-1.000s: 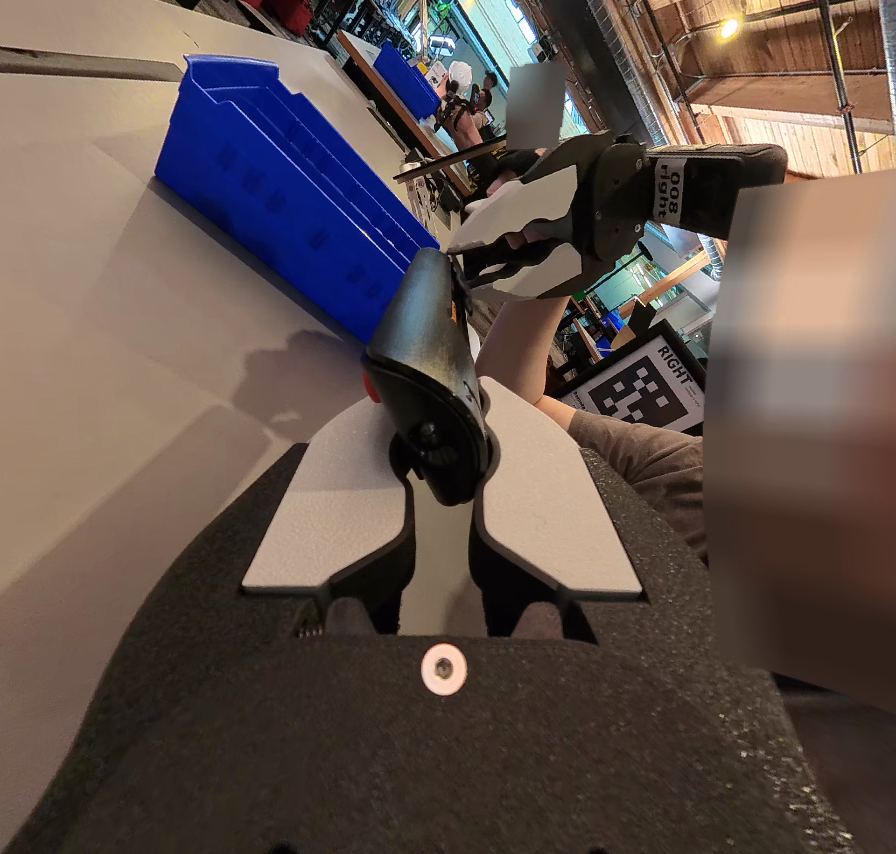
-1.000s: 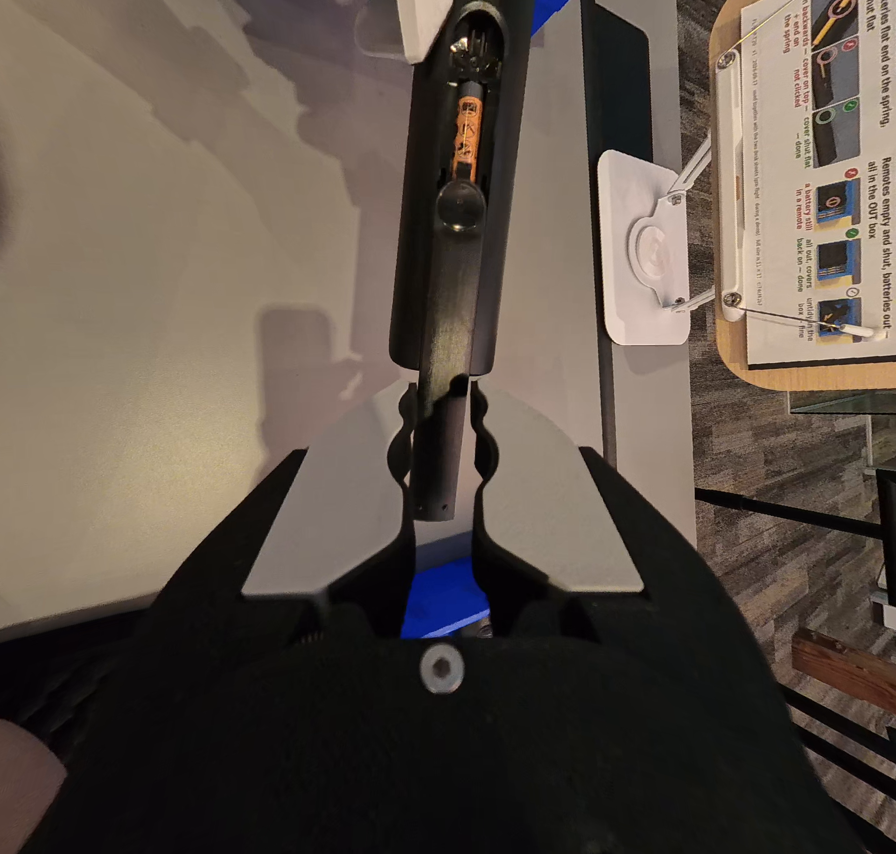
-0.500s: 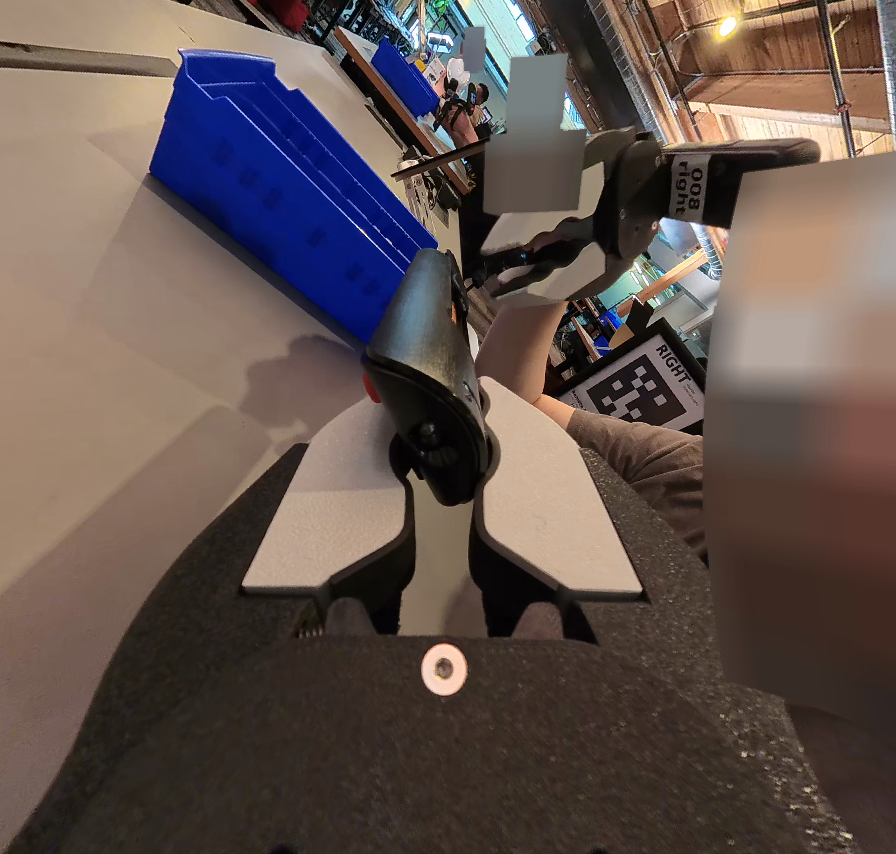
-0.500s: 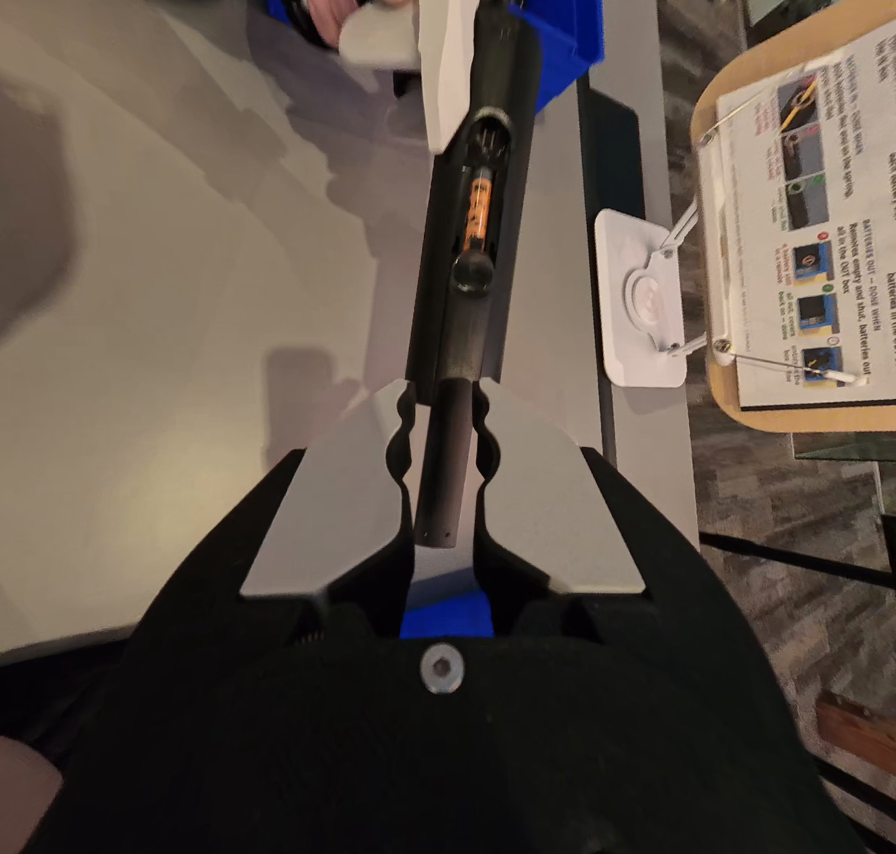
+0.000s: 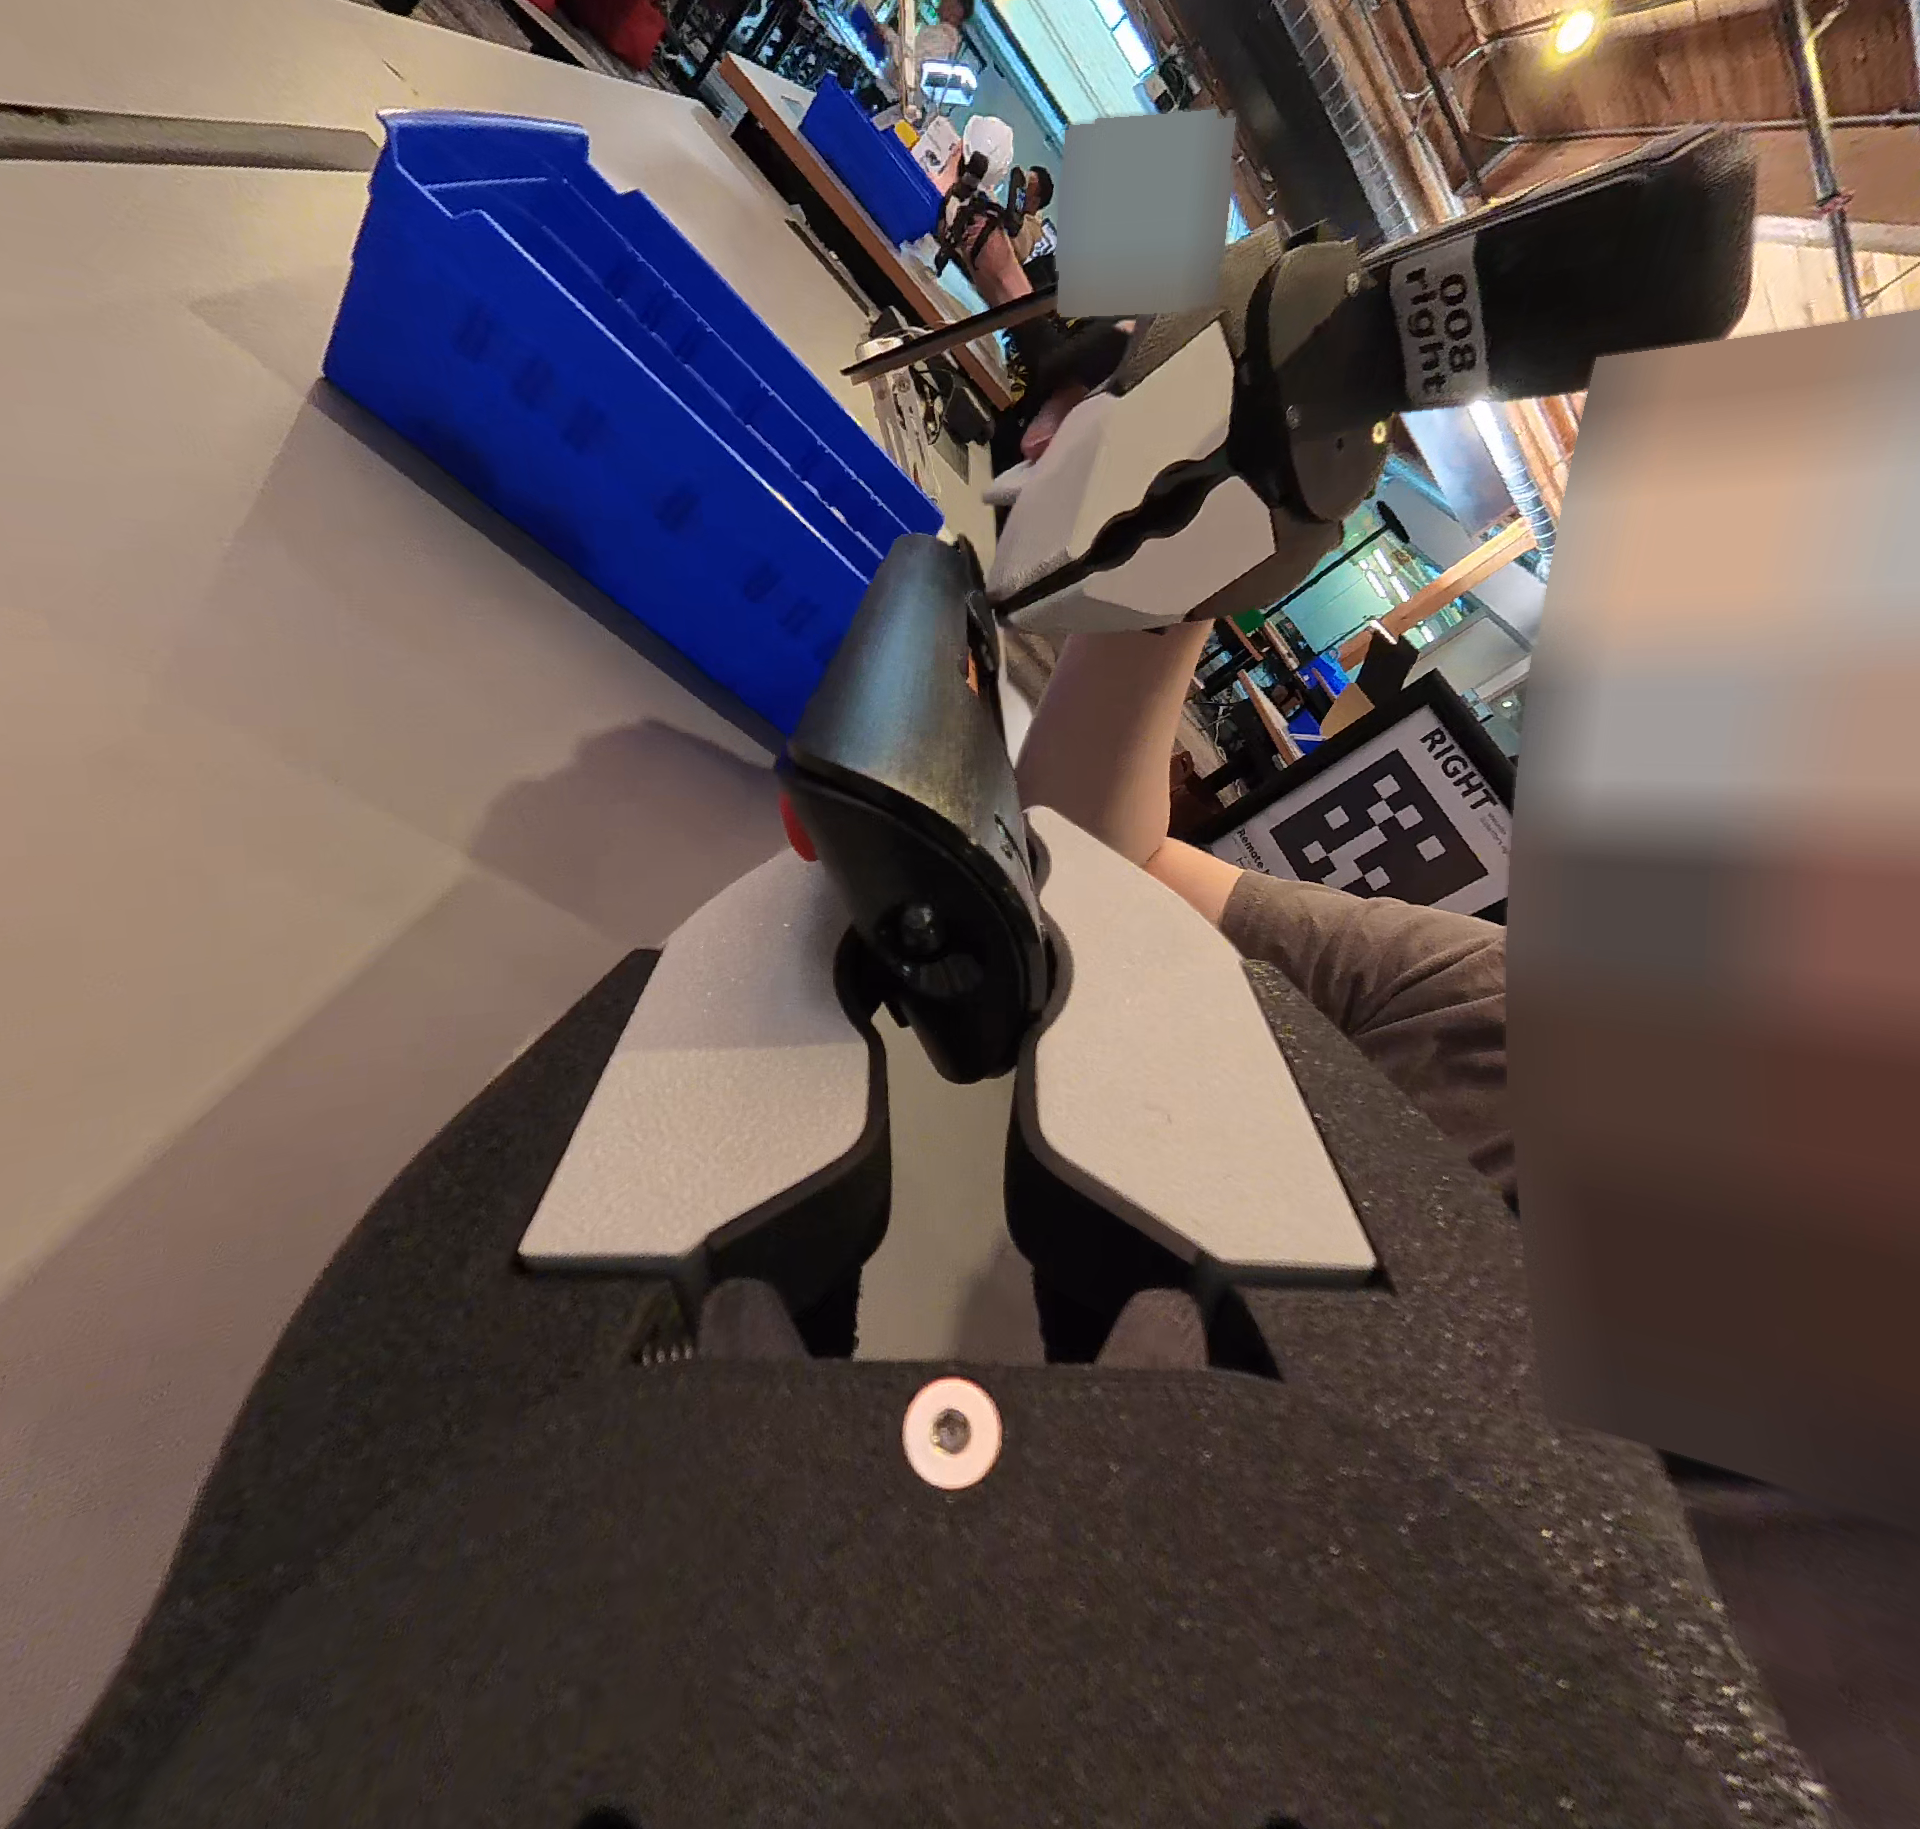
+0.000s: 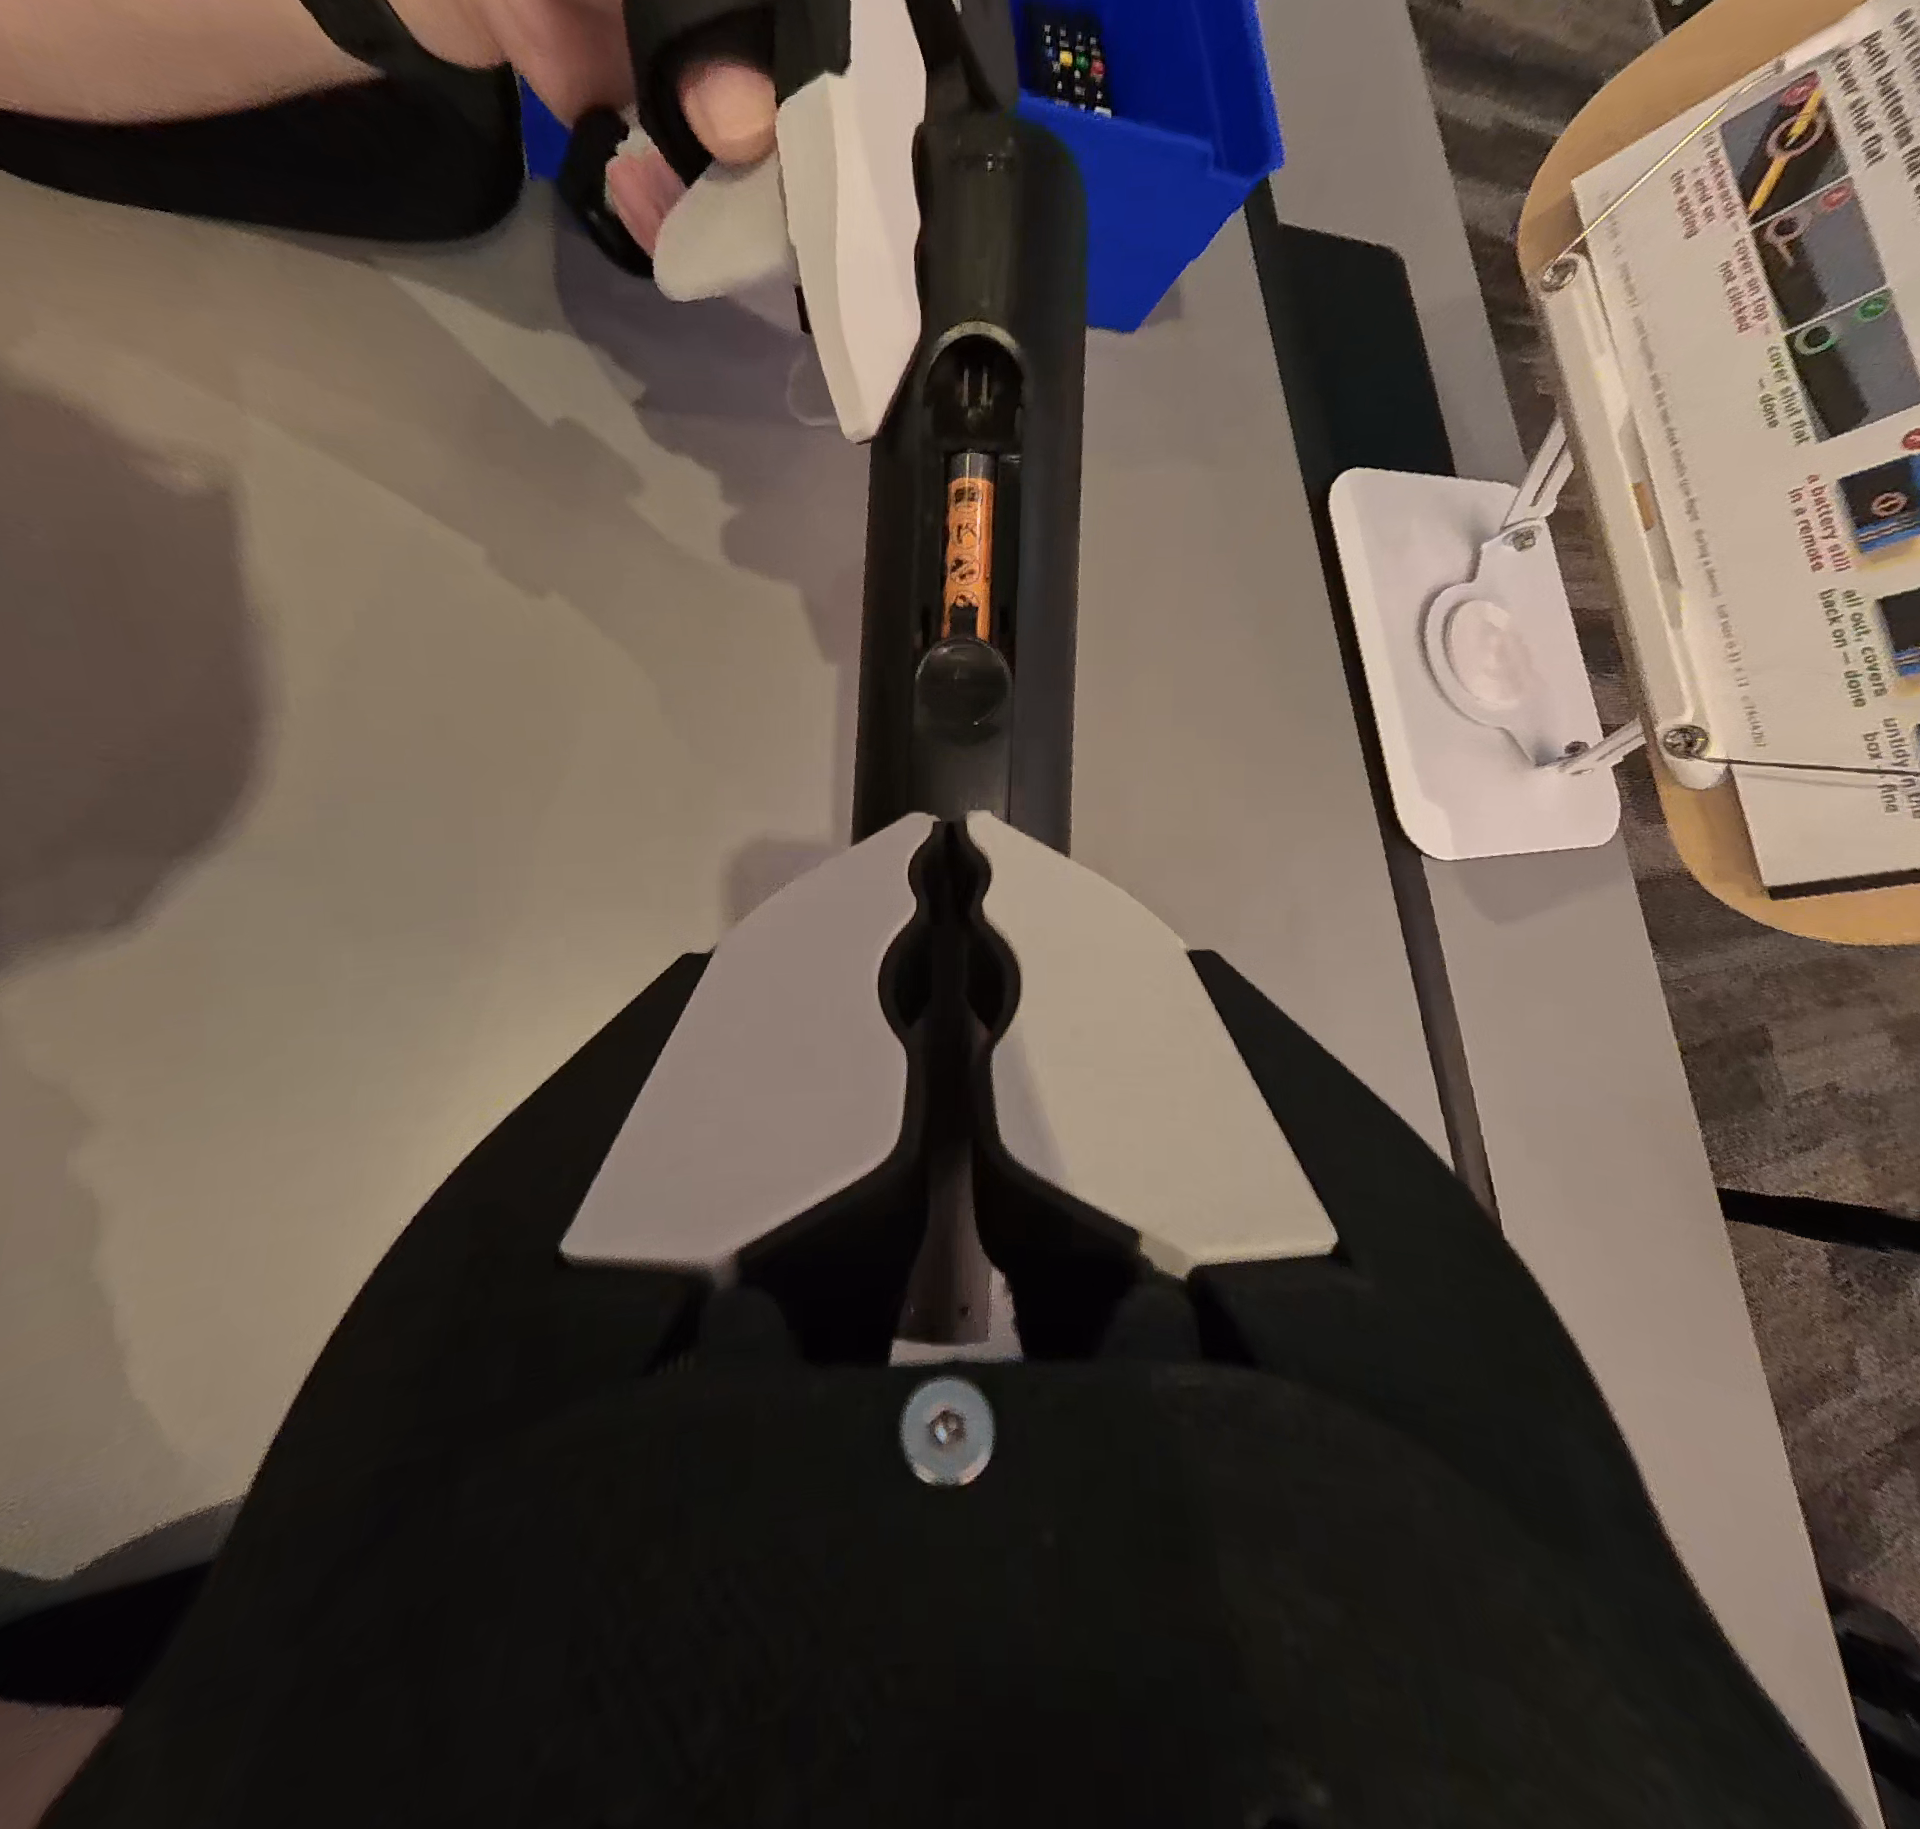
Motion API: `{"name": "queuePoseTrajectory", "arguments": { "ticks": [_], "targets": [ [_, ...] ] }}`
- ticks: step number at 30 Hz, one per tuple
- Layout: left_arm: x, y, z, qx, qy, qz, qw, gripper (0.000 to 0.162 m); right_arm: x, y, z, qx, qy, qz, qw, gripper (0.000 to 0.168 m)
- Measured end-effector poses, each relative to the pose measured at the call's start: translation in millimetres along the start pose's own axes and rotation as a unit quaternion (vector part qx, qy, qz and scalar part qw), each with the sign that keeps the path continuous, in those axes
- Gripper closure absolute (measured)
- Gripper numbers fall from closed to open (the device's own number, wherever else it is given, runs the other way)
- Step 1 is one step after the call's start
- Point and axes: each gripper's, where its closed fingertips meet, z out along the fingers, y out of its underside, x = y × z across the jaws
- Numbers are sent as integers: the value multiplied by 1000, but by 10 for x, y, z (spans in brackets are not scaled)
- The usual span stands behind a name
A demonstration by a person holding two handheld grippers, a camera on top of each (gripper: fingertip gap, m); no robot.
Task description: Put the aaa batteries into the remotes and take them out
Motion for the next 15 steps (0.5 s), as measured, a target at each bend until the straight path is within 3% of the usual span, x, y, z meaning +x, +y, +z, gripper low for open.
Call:
{"name": "queuePoseTrajectory", "arguments": {
  "ticks": [10,15],
  "targets": [
    [12,12,26,2,13,-11,1000,141,-44,-120,71,12,14,-39,999,165],
    [32,-24,-12,11,20,-13,1000,141,11,-278,-38,55,44,-52,996,158]
  ]
}}
